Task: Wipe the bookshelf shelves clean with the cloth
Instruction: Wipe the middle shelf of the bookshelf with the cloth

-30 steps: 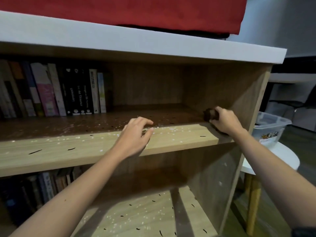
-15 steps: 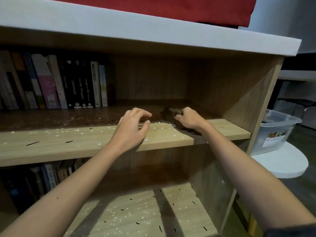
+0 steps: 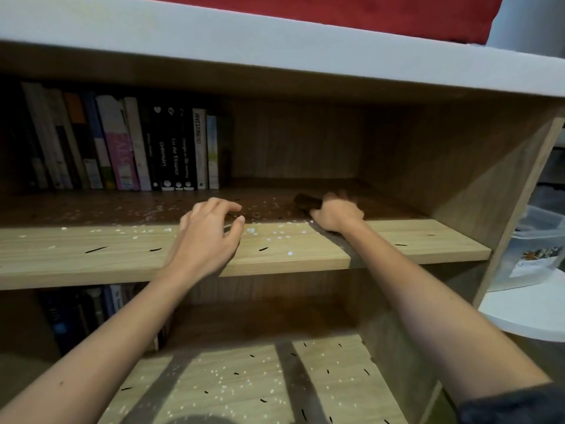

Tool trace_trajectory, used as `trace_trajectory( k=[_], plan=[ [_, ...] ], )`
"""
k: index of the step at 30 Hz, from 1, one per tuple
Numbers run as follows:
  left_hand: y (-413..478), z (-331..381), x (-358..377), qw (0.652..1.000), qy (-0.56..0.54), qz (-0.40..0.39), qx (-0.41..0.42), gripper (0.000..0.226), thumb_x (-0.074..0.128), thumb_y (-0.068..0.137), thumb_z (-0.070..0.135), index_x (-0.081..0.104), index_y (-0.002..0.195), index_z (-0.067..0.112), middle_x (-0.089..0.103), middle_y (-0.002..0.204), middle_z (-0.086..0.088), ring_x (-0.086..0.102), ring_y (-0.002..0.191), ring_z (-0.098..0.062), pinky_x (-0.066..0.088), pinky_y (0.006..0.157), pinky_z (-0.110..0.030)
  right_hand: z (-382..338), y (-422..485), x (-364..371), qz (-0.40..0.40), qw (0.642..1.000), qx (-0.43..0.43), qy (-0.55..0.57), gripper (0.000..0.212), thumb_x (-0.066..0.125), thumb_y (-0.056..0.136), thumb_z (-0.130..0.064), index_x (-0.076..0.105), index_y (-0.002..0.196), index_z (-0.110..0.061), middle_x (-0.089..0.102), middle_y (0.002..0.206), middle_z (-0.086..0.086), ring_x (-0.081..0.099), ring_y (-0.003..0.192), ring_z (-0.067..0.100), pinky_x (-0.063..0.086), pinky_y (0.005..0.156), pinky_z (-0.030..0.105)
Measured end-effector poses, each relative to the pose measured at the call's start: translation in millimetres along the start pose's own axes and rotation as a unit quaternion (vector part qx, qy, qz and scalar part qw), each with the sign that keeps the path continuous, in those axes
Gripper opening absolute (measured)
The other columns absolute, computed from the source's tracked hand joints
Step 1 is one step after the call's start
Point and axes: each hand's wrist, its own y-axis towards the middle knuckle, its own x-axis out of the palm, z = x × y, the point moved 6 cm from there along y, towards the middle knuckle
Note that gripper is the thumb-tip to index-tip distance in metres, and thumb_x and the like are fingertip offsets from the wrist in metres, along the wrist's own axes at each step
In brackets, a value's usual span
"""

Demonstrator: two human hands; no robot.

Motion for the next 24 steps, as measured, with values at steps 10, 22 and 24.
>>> trace_trajectory(
  k=[10,22,24],
  plan=[
    [-0.8,-5.6,-0.5,1.0,-0.016,-0.002,-0.013,0.035,0.043,0.094,0.035,0.052,0.124,0.019,0.052,0.128,0.003,0.042,0.121,-0.016,0.031,0.105,-0.037,7.9,22.0,-48.8,0.098,0.981,-0.007,0.17,0.032,0.048,0.092,-0.025,0.057,0.115,-0.004,0.06,0.112,0.021,0.058,0.101,0.039,0.049,0.081,0.038],
    [-1.7,-4.7,-1.3,1.0,-0.014,0.005,-0.027,0.038,0.043,0.095,0.034,0.047,0.13,0.019,0.048,0.133,0.002,0.039,0.126,-0.016,0.027,0.107,-0.036,-90.7,-7.8,20.6,-0.035,0.983,-0.122,0.131,0.026,0.048,0.092,-0.031,0.055,0.108,-0.012,0.062,0.092,0.007,0.06,0.079,0.022,0.051,0.073,0.036],
    [-2.8,-5.5,-2.9,1.0,-0.011,0.011,-0.025,0.038,0.042,0.094,0.034,0.047,0.13,0.02,0.048,0.132,0.002,0.038,0.126,-0.015,0.026,0.108,-0.035,-101.0,-7.1,9.4,-0.027,0.964,-0.129,0.229,0.028,0.049,0.092,-0.025,0.054,0.116,-0.01,0.063,0.1,0.01,0.06,0.081,0.022,0.045,0.066,0.032]
  ],
)
